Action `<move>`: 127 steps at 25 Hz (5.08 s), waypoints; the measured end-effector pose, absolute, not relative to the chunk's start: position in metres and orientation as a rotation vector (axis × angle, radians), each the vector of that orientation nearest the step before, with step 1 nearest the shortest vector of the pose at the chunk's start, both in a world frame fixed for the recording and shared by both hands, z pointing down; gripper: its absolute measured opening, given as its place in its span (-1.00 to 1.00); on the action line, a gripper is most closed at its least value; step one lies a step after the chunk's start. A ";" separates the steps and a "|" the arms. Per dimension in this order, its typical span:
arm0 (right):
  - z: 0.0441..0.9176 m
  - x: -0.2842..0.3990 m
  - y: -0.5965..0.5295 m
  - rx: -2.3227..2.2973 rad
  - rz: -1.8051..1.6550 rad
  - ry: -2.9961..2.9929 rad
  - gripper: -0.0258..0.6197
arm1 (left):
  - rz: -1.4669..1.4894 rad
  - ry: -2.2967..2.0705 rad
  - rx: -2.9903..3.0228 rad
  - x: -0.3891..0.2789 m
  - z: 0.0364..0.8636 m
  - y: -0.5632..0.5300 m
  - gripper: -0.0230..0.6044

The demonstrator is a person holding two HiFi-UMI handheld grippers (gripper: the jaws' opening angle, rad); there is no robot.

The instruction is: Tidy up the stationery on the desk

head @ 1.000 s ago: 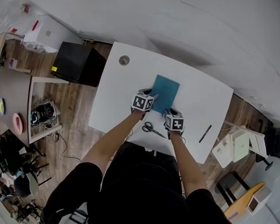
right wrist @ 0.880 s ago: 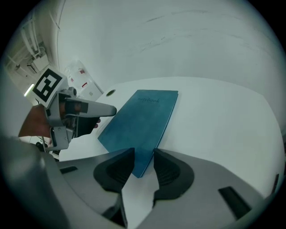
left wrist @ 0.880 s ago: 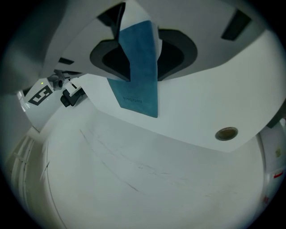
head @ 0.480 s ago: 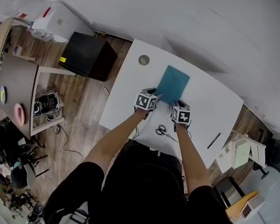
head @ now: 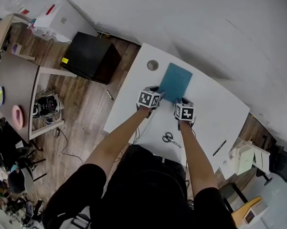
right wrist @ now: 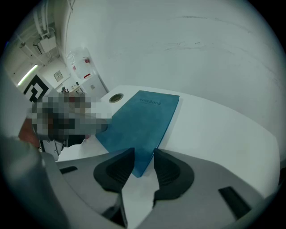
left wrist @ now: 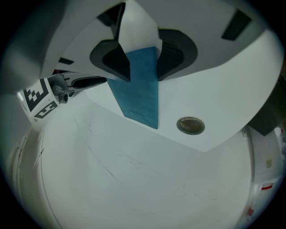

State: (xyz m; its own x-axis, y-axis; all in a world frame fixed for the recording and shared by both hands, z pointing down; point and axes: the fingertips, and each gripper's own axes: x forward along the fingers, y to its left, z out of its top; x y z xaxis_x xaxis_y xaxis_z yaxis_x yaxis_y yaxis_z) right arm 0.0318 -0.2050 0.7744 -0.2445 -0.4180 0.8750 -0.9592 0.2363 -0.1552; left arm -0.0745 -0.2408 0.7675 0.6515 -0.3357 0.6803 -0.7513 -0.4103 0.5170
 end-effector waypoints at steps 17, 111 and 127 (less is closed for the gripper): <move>0.770 0.015 -0.246 1.305 0.946 -1.831 -0.48 | 0.605 -0.854 2.044 -0.092 0.765 -0.282 -0.35; 0.743 0.345 0.132 2.108 1.216 -1.401 -0.78 | 0.907 -0.429 2.163 0.037 0.761 0.040 -0.87; 0.783 0.422 0.074 1.933 1.252 -1.476 -0.68 | 0.824 -0.602 2.142 0.116 0.742 0.044 -0.87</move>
State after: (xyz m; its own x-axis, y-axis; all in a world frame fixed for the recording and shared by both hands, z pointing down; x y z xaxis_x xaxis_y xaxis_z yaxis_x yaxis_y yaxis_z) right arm 0.4219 0.0741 0.7825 0.0391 -0.5508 0.8337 -0.9124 -0.3598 -0.1950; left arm 0.1161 0.0439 0.7420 0.6823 -0.1520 0.7151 -0.6351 -0.6078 0.4768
